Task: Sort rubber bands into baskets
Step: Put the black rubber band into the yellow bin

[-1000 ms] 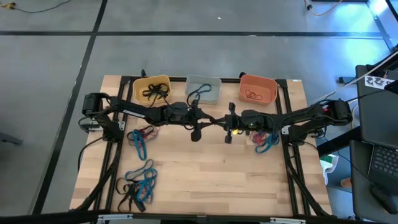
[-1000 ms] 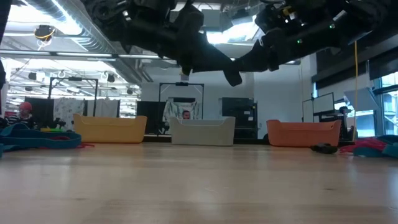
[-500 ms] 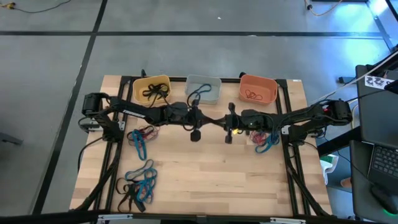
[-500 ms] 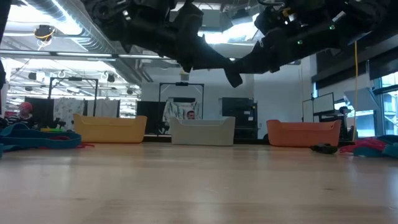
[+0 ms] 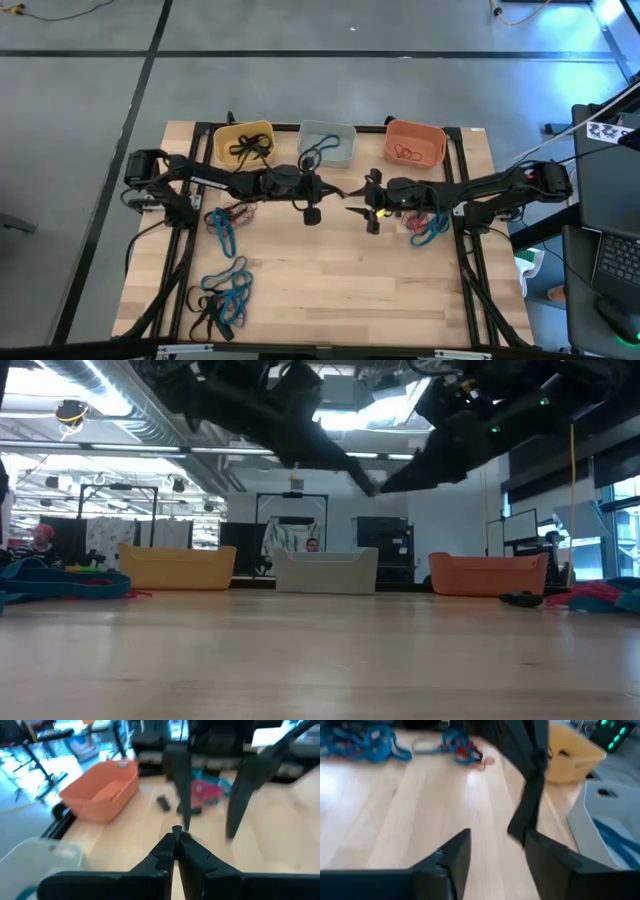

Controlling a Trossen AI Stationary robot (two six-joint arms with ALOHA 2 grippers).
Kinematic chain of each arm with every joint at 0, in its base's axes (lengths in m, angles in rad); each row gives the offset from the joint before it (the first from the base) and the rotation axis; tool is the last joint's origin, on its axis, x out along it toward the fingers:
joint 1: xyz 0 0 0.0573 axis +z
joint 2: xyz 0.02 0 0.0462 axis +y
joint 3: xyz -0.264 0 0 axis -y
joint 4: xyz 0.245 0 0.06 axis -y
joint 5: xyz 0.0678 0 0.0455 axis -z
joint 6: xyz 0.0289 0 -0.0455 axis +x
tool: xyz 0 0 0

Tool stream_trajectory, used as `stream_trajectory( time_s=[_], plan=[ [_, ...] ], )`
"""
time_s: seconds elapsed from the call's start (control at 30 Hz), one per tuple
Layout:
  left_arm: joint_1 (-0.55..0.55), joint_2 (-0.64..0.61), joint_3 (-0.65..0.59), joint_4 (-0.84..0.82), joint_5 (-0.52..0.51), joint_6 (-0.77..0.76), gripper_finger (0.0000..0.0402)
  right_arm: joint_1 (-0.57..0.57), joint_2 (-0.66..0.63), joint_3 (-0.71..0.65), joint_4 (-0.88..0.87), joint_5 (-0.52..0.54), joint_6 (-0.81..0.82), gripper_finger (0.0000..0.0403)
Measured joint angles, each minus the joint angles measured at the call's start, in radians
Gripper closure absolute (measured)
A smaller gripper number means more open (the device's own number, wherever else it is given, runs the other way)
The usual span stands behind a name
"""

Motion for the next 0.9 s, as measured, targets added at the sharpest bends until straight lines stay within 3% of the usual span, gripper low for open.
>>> stream_trajectory(
  time_s=[0.3,0.43,0.57,0.7,0.9],
  plan=[
    [0.002,-0.088,0.000,-0.244,-0.138,0.001,0.0386,0.001,-0.058,-0.002,-0.181,-0.021,0.075,0.0185],
    [0.005,-0.112,0.000,-0.320,-0.222,-0.003,0.0385,0.003,-0.054,-0.001,-0.251,-0.111,0.128,0.0185],
    [0.019,-0.121,0.000,-0.352,-0.265,0.000,0.0385,0.040,-0.032,-0.001,-0.253,-0.159,0.160,0.0185],
    [0.057,-0.121,0.000,-0.405,-0.289,-0.004,0.0385,0.093,-0.007,-0.001,-0.224,-0.131,0.164,0.0185],
    [0.113,-0.121,-0.004,-0.496,-0.408,-0.066,0.0385,0.133,0.039,-0.001,-0.161,-0.106,0.164,0.0184]
  ],
)
